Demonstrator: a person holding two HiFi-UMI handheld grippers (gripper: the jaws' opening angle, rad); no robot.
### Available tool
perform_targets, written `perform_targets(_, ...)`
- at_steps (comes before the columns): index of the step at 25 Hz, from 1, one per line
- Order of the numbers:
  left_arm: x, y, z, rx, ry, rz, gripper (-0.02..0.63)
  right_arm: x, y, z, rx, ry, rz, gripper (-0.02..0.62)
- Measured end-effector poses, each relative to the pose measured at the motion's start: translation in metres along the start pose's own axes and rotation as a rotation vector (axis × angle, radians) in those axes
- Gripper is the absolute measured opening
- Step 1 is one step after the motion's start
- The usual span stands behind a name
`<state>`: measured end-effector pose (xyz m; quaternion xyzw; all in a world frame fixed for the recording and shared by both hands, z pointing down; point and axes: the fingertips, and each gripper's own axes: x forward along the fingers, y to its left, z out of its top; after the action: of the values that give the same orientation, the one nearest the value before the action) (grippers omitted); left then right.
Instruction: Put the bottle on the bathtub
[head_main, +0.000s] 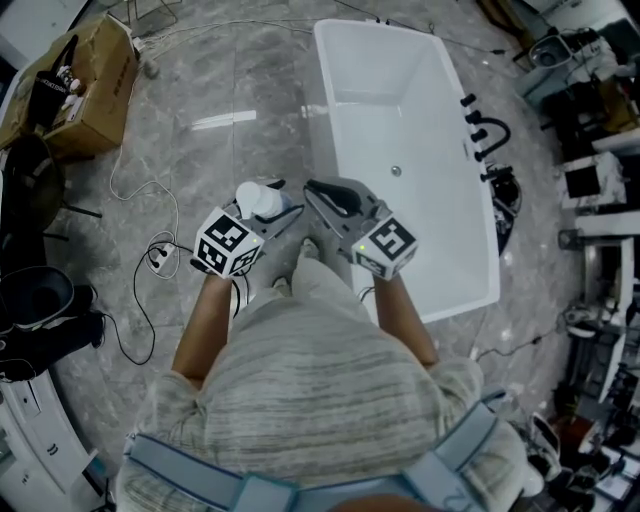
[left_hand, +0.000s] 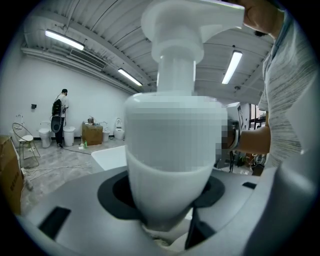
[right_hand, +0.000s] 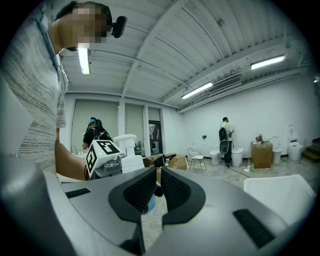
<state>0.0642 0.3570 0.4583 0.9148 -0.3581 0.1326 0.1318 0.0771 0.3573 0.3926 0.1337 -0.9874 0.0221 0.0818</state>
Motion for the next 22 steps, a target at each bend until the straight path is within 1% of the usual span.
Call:
perform_targets(4, 0.010, 0.021, 0.005, -0.005, -0.005, 0.010, 0.252, 0.014, -0.027, -0.004, -0.009, -0.001, 0.010, 0.006)
perform_targets(8, 0.019, 0.053, 0.018, -0.001, -0.002, 0.023, 0.252, 0.040, -0.056, 0.019, 0.011, -0.028, 0.038, 0.006)
perform_targets(13, 0.042, 0.091, 0.051, 0.003, -0.024, 0.027, 0.250, 0.055, -0.099, 0.043, -0.029, -0.045, 0.074, 0.006)
perform_targets(16, 0.057, 0.104, 0.066, 0.013, -0.022, 0.018, 0.250, 0.056, -0.120, 0.048, -0.035, -0.044, 0.098, 0.006)
perform_targets(22, 0.083, 0.123, 0.085, 0.004, -0.018, 0.008, 0.250, 0.057, -0.154, 0.053, -0.008, -0.038, 0.126, 0.006)
